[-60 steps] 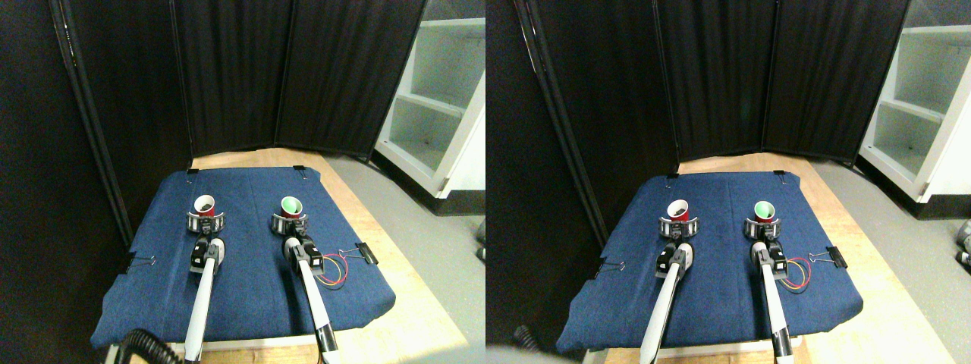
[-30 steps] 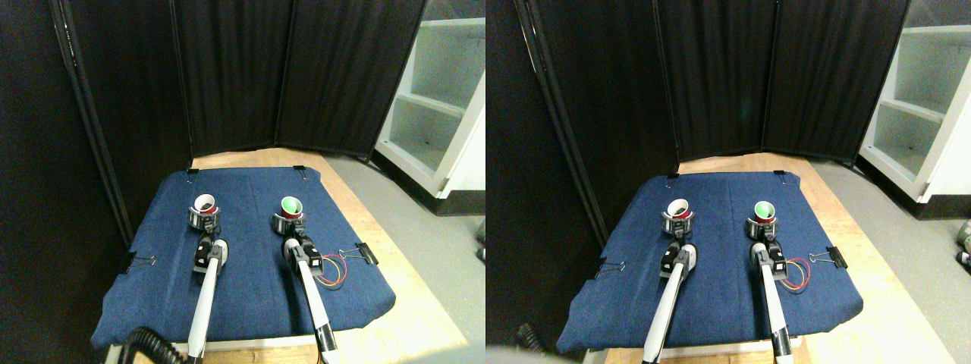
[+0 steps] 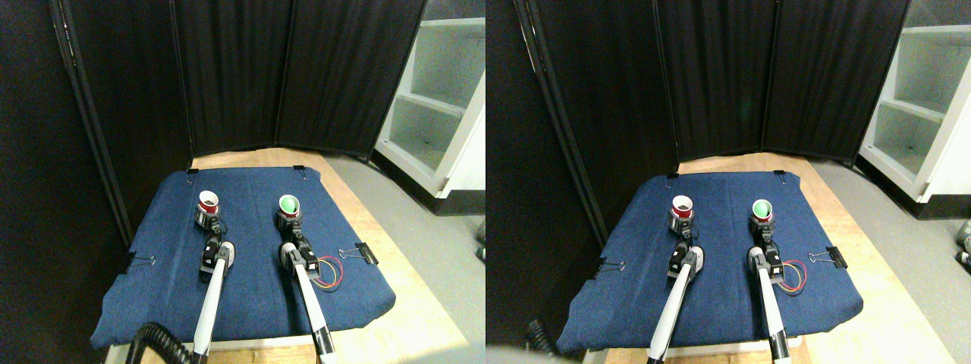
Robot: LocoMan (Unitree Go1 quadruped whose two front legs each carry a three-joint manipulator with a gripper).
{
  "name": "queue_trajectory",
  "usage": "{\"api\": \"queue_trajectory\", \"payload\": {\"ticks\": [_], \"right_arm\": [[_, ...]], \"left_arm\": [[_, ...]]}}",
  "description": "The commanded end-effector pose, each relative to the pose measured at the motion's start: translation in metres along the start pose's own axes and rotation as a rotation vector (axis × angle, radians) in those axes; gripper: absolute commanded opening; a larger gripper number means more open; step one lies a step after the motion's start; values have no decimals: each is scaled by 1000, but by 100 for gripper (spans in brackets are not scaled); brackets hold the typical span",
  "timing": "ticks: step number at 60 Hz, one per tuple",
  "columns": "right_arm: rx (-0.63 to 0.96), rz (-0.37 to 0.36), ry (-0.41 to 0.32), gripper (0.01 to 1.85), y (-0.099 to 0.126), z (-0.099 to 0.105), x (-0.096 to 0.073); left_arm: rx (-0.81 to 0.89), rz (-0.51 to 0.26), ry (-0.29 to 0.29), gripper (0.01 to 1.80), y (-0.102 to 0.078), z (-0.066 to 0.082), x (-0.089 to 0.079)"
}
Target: Pour (bimanual)
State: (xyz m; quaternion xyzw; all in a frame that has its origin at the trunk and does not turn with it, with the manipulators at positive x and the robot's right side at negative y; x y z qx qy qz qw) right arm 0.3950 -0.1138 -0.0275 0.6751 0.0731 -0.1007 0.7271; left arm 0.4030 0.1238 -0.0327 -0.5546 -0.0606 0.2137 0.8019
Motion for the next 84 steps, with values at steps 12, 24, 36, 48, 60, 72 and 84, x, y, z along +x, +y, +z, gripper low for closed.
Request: {"api": "queue_trajectory", "payload": {"ticks": [12,24,36,48,60,72,84], "right_arm": [[-30,59,-6,1,13,1,-5],[-49,87,31,1,30,6,-11],[-57,104,42,1,47,6,-14],[-101,124,62,1,67,1,-20],[-159,153,91,1,82,-2,-19],[-225,193,111,4,104,-6,-23],[-239,197,122,2,117,-15,-28]], "left_arm": [[56,-11,145,1,-13,2,-13],[60,-55,174,1,-39,4,-22],[51,-60,236,1,-55,2,-30],[29,-44,263,1,-64,-2,-37],[9,-25,292,1,-69,-7,-41],[32,-30,333,1,-79,-14,-45],[32,-28,362,1,-93,-18,-47]]}}
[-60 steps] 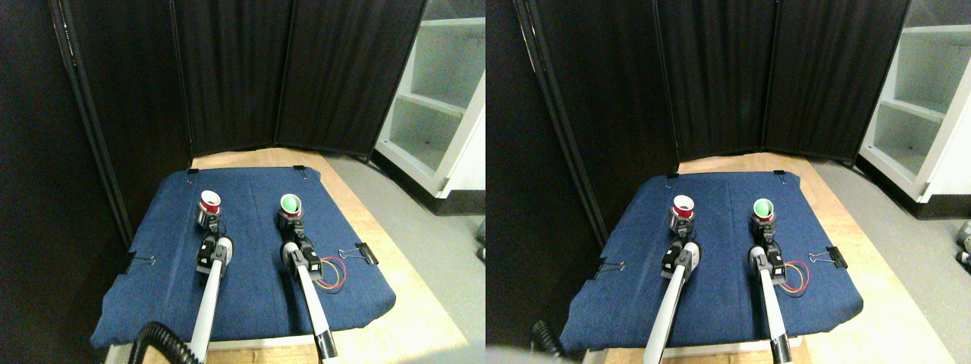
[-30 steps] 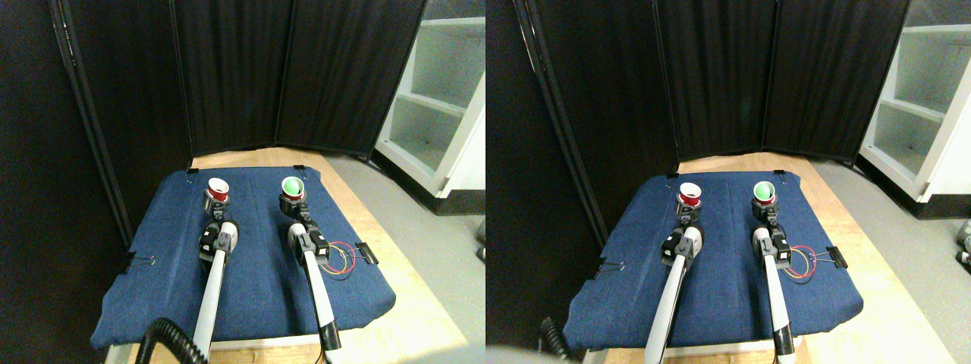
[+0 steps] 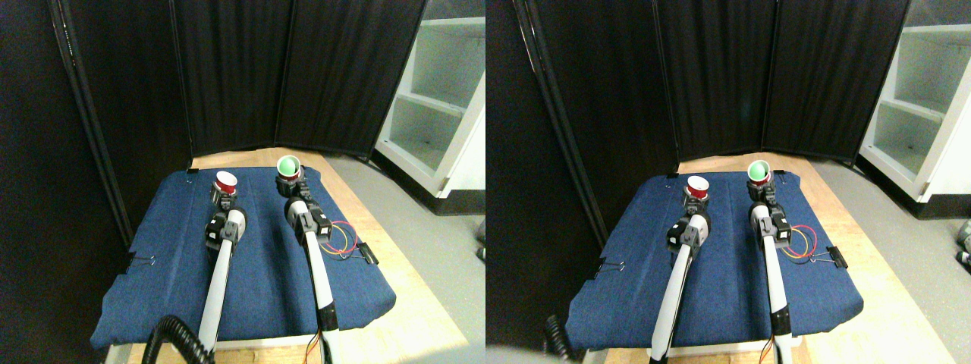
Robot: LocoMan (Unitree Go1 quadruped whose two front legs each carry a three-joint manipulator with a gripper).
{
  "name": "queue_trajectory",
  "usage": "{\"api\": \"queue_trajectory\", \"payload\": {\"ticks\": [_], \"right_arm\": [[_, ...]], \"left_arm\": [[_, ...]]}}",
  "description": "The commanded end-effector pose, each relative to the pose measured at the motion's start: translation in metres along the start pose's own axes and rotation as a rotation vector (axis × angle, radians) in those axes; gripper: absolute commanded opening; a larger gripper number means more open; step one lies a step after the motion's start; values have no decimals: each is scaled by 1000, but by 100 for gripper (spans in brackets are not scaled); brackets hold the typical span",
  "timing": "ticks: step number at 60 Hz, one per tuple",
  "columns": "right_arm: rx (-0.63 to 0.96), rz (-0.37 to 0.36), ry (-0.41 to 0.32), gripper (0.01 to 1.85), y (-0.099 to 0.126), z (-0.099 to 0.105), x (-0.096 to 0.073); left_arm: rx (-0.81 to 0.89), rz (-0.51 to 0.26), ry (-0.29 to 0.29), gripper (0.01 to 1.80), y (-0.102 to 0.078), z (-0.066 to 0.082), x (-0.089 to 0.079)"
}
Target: Pour (bimanual)
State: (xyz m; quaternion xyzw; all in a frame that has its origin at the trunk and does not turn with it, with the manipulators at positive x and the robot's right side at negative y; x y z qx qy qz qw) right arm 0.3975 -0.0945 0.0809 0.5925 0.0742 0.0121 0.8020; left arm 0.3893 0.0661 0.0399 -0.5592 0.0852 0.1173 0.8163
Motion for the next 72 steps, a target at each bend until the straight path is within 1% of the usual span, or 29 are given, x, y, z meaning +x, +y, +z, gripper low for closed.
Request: {"api": "queue_trajectory", "payload": {"ticks": [1,5,10,15,19,22,23,29,32,34,39,45,50,52,54,57,60,62,67,72], "right_arm": [[-2,30,-9,2,12,-3,-2],[20,40,11,1,15,-4,1],[21,45,14,2,18,-5,3],[-20,52,10,1,22,-8,3],[-20,52,17,1,24,-9,3],[-63,62,17,1,28,-11,4],[-58,68,21,1,30,-11,4],[-44,75,31,1,38,-14,3],[-39,75,33,1,42,-15,3],[-46,75,34,1,45,-16,3],[-90,99,47,1,51,-15,5],[-94,81,42,1,61,-14,3],[-86,82,40,1,64,-13,3],[-94,94,46,1,65,-12,6],[-100,91,43,1,67,-13,4],[-126,93,49,1,68,-14,3],[-112,89,53,1,69,-14,4],[-134,92,57,1,69,-14,3],[-156,81,61,1,71,-17,1],[-179,92,88,1,72,-15,4]], "left_arm": [[-24,-31,13,1,-14,0,-1],[-9,-31,31,1,-18,0,-1],[-4,-32,49,1,-22,1,1],[-13,-26,55,1,-25,0,2],[-13,-23,62,1,-25,-1,4],[-19,-24,65,1,-27,-4,4],[-20,-25,74,1,-27,-5,4],[-19,-24,78,1,-30,-8,6],[-24,-15,94,1,-32,-9,5],[-21,-17,90,1,-32,-11,5],[-25,-3,88,1,-31,-14,4],[-35,7,76,1,-29,-18,4],[-38,9,73,1,-31,-20,3],[-38,5,89,1,-33,-21,2],[-42,3,111,1,-35,-21,2],[-57,8,117,1,-37,-22,0],[-64,14,116,1,-38,-23,-1],[-63,11,126,1,-39,-24,-2],[-54,11,133,1,-43,-26,-8],[-57,10,155,1,-45,-27,-11]]}}
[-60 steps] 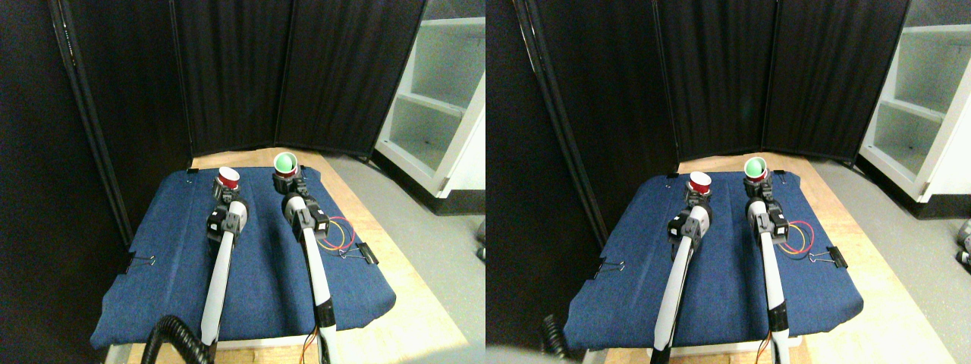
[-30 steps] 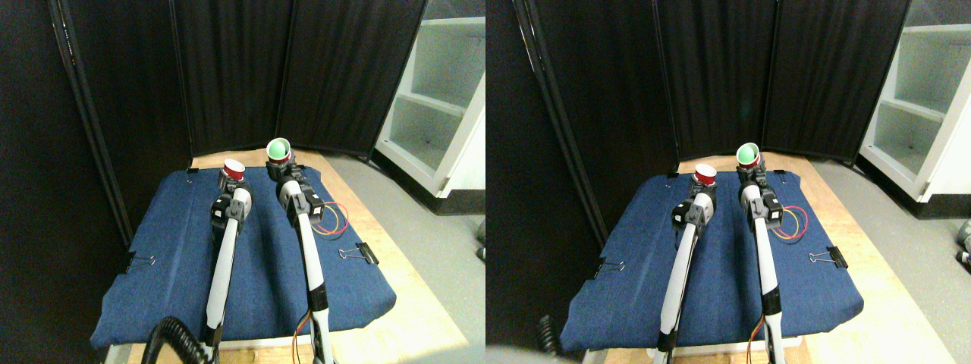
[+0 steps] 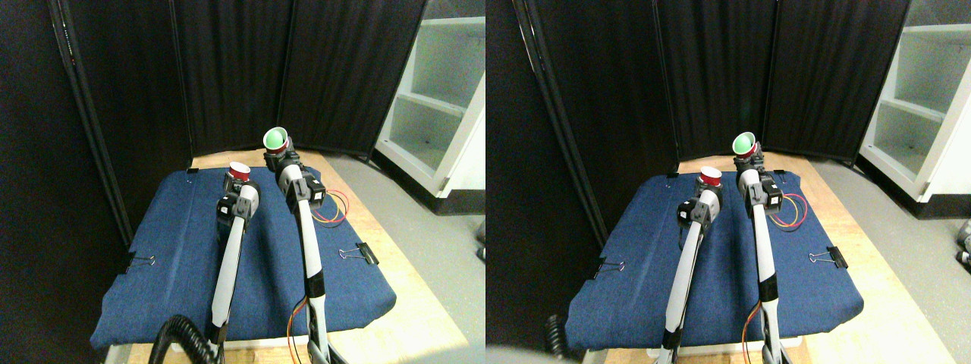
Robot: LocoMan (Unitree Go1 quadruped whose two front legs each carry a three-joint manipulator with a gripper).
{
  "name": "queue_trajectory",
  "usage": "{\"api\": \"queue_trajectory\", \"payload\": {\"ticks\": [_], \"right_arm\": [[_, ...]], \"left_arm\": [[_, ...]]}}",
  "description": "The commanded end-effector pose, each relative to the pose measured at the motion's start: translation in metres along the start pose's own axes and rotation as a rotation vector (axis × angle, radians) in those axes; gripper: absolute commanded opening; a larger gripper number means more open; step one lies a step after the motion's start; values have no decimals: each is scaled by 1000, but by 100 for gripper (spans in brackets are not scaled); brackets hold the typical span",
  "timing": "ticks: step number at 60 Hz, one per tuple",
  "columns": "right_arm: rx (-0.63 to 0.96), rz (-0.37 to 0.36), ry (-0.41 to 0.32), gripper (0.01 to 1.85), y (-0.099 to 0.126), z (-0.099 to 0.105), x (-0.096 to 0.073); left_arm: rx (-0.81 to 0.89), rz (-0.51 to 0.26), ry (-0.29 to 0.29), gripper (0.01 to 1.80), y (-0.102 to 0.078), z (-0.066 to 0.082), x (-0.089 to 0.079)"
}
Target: Pour (bimanual)
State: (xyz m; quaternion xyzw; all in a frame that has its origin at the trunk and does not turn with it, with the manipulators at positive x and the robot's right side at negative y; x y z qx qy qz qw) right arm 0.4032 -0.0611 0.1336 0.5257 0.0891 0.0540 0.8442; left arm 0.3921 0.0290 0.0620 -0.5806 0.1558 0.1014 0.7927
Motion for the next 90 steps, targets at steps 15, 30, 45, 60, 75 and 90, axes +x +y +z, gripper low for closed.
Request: {"api": "queue_trajectory", "payload": {"ticks": [15,30,45,60,75,90], "right_arm": [[-69,19,22,1,18,6,5],[-159,22,46,1,18,4,5],[-256,7,55,1,13,7,5],[-404,28,64,1,20,5,-2],[-471,64,87,1,25,6,-4],[-561,79,99,1,29,3,-7]], "left_arm": [[-21,-42,50,1,-19,-5,-17],[-36,-37,60,1,-22,-9,-26],[-36,-28,72,1,-22,-12,-27],[-18,-23,64,1,-20,-15,-24],[-26,-17,56,1,-20,-18,-25],[-36,-18,67,1,-19,-18,-26]]}}
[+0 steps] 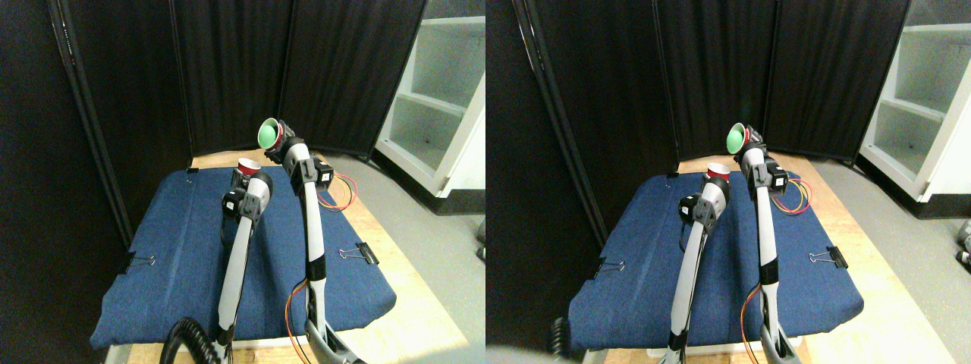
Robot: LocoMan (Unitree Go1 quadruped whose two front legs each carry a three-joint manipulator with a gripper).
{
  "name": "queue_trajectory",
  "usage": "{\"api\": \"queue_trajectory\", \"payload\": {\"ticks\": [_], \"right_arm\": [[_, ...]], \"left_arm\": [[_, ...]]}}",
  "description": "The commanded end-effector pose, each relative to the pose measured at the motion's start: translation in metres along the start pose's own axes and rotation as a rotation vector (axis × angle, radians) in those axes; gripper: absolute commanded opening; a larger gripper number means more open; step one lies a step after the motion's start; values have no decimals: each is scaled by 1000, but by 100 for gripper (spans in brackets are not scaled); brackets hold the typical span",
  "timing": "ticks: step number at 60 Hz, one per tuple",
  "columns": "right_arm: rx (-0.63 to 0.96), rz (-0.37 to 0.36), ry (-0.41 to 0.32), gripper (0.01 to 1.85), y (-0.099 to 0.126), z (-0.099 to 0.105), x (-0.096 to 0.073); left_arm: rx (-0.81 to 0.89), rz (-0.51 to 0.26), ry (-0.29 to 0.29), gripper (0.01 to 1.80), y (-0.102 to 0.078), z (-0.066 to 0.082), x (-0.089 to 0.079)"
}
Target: Pour (bimanual)
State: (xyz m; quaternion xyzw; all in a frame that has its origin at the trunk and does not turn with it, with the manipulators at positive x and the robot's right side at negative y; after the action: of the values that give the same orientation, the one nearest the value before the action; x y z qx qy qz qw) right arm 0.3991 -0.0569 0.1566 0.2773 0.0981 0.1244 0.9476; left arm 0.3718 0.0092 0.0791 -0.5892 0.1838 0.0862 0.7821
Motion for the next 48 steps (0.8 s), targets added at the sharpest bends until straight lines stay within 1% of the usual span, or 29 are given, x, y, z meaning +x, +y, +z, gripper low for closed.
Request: {"api": "queue_trajectory", "payload": {"ticks": [1,5,7,10,22,32,43,48], "right_arm": [[-16,24,-5,1,7,1,-1],[-15,32,-4,1,8,-2,-2],[-10,27,0,1,6,-2,1],[-12,22,1,1,6,-3,1],[-83,27,20,1,2,-6,4],[-131,31,16,1,-2,-8,8],[-167,44,29,1,-6,-11,15],[-185,47,30,1,-7,-11,17]], "left_arm": [[-20,-27,-1,1,-5,-1,-1],[-8,-30,-3,1,-5,-1,-3],[-8,-28,2,1,-5,-2,-4],[-9,-29,8,1,-5,-2,-4],[-11,-25,2,1,-6,-1,-6],[-10,-29,6,1,-6,-1,-6],[-10,-25,19,1,-7,-1,-2],[-8,-24,14,1,-8,-2,-1]]}}
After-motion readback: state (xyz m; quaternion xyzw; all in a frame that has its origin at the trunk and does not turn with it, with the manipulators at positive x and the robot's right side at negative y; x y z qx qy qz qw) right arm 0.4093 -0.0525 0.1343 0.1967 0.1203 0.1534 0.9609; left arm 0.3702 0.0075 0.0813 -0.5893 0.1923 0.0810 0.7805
